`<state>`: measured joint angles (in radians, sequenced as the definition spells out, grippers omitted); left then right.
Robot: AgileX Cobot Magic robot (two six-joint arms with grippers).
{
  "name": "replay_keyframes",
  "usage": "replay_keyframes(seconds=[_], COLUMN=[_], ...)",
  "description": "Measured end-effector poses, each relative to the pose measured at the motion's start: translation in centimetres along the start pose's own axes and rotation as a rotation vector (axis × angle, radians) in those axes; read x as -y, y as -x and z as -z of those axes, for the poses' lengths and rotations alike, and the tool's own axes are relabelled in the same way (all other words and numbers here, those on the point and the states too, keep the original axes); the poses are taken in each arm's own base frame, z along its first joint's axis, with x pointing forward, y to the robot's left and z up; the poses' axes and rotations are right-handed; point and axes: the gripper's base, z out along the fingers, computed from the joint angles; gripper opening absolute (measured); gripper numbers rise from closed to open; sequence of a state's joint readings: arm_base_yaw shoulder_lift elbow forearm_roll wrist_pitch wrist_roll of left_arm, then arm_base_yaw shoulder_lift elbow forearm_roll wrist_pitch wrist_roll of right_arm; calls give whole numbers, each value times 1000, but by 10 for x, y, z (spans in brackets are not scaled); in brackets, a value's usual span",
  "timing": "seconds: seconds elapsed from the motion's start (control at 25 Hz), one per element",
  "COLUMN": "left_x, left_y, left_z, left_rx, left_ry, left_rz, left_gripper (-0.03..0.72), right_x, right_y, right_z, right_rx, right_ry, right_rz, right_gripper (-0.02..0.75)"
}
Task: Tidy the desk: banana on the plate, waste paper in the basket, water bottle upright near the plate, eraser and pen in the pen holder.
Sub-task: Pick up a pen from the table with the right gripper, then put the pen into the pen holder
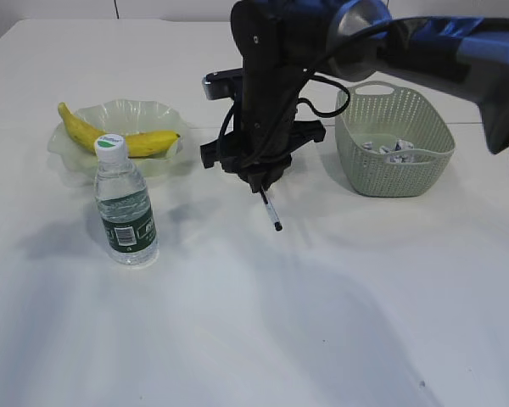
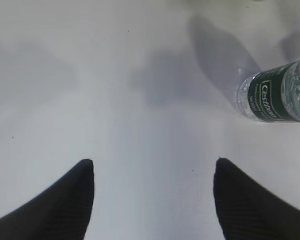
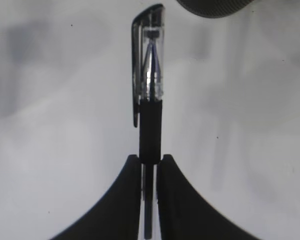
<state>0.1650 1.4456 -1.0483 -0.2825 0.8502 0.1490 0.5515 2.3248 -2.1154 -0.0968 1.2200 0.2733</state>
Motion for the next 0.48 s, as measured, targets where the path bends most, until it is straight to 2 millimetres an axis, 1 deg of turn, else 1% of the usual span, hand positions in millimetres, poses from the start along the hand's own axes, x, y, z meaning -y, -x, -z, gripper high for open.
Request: replay_keyframes(seconds=[0.08, 0.16, 0.24, 0.28, 0.32, 0.36, 0.4, 0.48], left_x=[0, 0, 0, 0, 0, 0, 0, 0], left_y=[0, 0, 0, 0, 0, -1, -1, -1], left_z=[0, 0, 0, 0, 0, 0, 0, 0], left_rx=[0, 0, 0, -2, -3, -6, -6, -7], left_ry=[0, 0, 0, 0, 0, -1, -1, -1], left_rz=[0, 0, 0, 0, 0, 0, 0, 0], left_gripper=[527, 527, 527, 527, 527, 527, 527, 527], right_x=[2, 6, 11, 13, 17, 19, 22, 28], right_y=[-5, -18, -36, -48, -60, -68, -80, -99], right_z=[11, 14, 19, 18, 20, 28, 29, 44], right_rx=[2, -36, -73, -82, -82, -50, -31, 41], right_ry=[-2, -13, -21, -22, -20, -10, -2, 18], right_rz=[1, 5, 10, 14, 17, 19, 21, 25], right_gripper=[48, 48, 48, 48, 48, 48, 48, 48])
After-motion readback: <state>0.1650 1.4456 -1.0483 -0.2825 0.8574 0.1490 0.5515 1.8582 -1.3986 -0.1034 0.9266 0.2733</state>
